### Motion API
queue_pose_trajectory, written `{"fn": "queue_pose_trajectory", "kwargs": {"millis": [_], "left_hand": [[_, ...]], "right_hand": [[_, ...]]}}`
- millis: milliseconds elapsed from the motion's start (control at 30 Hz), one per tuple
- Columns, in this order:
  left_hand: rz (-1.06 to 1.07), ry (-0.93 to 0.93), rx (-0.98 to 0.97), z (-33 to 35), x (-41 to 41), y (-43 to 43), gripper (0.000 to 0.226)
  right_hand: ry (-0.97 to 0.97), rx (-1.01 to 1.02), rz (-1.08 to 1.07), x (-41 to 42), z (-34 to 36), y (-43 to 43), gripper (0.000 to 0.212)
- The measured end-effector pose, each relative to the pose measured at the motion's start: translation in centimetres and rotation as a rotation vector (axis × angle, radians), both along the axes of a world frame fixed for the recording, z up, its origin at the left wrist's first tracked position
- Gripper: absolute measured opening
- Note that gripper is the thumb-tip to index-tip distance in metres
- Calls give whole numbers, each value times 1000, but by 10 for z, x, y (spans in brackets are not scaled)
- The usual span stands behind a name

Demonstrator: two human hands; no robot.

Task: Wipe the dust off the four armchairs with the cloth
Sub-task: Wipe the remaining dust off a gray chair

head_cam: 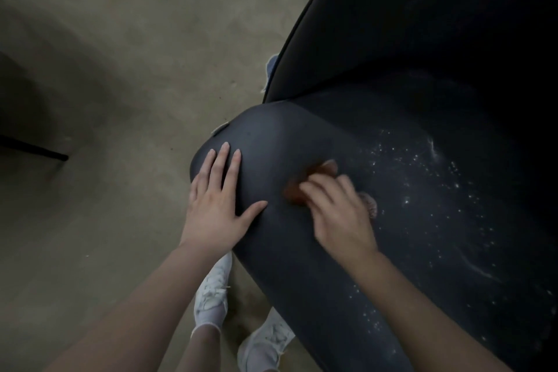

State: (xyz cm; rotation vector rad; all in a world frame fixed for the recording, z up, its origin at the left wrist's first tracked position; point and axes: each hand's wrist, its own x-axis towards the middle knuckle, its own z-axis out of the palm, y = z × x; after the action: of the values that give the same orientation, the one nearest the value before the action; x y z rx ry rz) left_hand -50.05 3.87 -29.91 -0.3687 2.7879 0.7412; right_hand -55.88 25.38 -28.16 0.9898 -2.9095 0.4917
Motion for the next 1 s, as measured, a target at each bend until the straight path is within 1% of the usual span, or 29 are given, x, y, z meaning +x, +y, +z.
{"fn": "queue_pose_trajectory", "kwargs": {"millis": [67, 100, 167, 200, 233, 333, 367, 400, 433, 500, 567, 600, 633, 700, 767, 833, 900, 1000], "left_hand": [[3, 6, 19, 6, -3, -2, 96], [1, 8, 27, 9, -6, -3, 96], [-28, 32, 24, 13, -15, -2, 93], [-53, 46, 17, 13, -21, 0, 93], [-77, 52, 8, 14, -28, 2, 93], [-121, 67, -22, 13, -51, 15, 91], [-129, 72, -31, 12, -57, 20, 90], [-132, 76, -37, 10, -62, 25, 89], [-132, 77, -40, 7, -65, 28, 89], [-133, 79, -63, 1, -66, 31, 88], [-132, 99, -100, -3, -64, 32, 86], [-129, 106, -110, -5, -64, 32, 85], [-129, 106, -113, -6, -64, 32, 84], [-127, 102, -108, -7, -65, 33, 84], [-123, 108, -97, -7, -64, 33, 83], [-115, 116, -88, -8, -64, 32, 82], [-105, 123, -74, -8, -64, 32, 81], [-99, 137, -61, -9, -65, 33, 81]], "right_hand": [[-38, 33, 197, 15, -1, 8, 28], [-59, 56, 262, 15, 1, 18, 29], [-67, 108, 293, 4, 7, 37, 31], [-61, 113, 237, -6, 9, 43, 33], [-57, 93, 129, -19, 9, 47, 34], [-71, -30, -290, -66, 7, 35, 28], [-85, -53, -386, -78, 6, 24, 27], [-90, -63, -437, -85, 3, 12, 26], [-85, -66, -436, -88, 3, 1, 25], [-59, -37, -294, -81, 2, -11, 24], [-48, -13, -108, -74, 4, -1, 27], [-43, -10, -59, -77, 6, 7, 28], [-30, -4, -57, -83, 7, 14, 28], [-7, 4, -194, -102, 8, 23, 25], [-28, -2, -421, -129, 8, 20, 28], [-55, -36, -597, -154, 6, 6, 29], [-98, -57, -671, -171, 3, -16, 28], [-150, -46, -620, -169, -3, -47, 29]]}}
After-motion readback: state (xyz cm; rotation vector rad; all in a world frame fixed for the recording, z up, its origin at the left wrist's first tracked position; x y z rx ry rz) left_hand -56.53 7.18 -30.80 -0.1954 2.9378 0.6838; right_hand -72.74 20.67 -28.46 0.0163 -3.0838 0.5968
